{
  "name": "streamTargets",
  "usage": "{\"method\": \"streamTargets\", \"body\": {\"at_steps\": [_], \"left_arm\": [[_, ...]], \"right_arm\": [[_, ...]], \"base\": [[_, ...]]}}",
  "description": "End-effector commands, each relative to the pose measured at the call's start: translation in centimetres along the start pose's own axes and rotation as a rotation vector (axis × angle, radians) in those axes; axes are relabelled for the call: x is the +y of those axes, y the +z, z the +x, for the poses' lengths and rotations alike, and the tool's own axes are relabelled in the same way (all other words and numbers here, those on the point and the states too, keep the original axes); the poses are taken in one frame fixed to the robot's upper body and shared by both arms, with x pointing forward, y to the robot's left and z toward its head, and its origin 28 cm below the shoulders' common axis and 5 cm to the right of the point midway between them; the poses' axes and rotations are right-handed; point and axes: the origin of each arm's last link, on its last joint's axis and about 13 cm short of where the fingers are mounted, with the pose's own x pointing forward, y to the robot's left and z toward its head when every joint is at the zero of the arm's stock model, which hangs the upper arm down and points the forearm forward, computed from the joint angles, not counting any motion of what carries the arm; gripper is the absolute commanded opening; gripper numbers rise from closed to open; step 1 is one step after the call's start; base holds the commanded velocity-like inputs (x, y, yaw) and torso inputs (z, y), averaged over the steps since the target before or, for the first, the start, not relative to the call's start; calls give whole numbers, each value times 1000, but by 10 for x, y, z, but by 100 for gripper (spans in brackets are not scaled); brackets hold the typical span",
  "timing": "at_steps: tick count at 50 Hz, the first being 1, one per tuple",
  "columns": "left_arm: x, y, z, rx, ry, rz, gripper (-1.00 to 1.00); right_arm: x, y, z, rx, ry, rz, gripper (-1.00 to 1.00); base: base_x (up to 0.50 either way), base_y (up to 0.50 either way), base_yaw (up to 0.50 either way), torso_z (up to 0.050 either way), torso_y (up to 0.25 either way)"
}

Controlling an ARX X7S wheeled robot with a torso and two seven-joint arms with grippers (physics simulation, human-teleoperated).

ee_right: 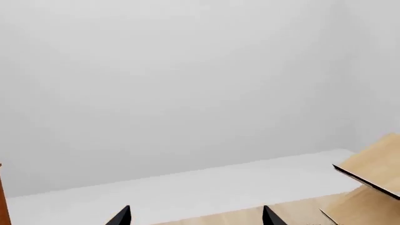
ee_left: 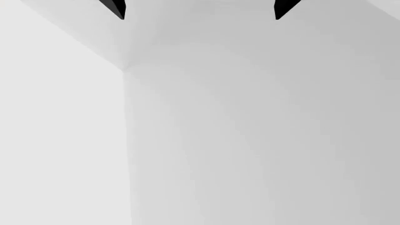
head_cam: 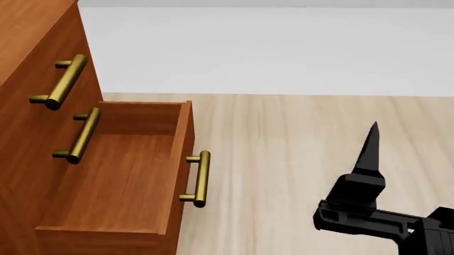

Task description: Put the wine bottle in the bottom drawer of the cabinet.

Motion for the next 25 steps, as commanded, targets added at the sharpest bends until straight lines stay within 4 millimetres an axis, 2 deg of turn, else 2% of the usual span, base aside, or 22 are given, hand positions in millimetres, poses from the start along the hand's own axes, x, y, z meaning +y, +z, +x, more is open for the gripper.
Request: {"method": "streamTargets", "body": {"at_steps": [1, 6, 25], "left_arm": [[0, 0, 0, 2, -5, -4, 100], [-1, 0, 0, 4, -6, -3, 100], [-1, 0, 0, 3, -6, 2, 100]], "right_arm": [[-15, 12, -14, -23, -74, 11, 100], [-22, 14, -18, -11, -99, 50, 100], [-42, 16, -30, 3, -200, 18, 100]], "base": [[0, 0, 0, 0, 0], [0, 0, 0, 0, 0], [0, 0, 0, 0, 0]]}}
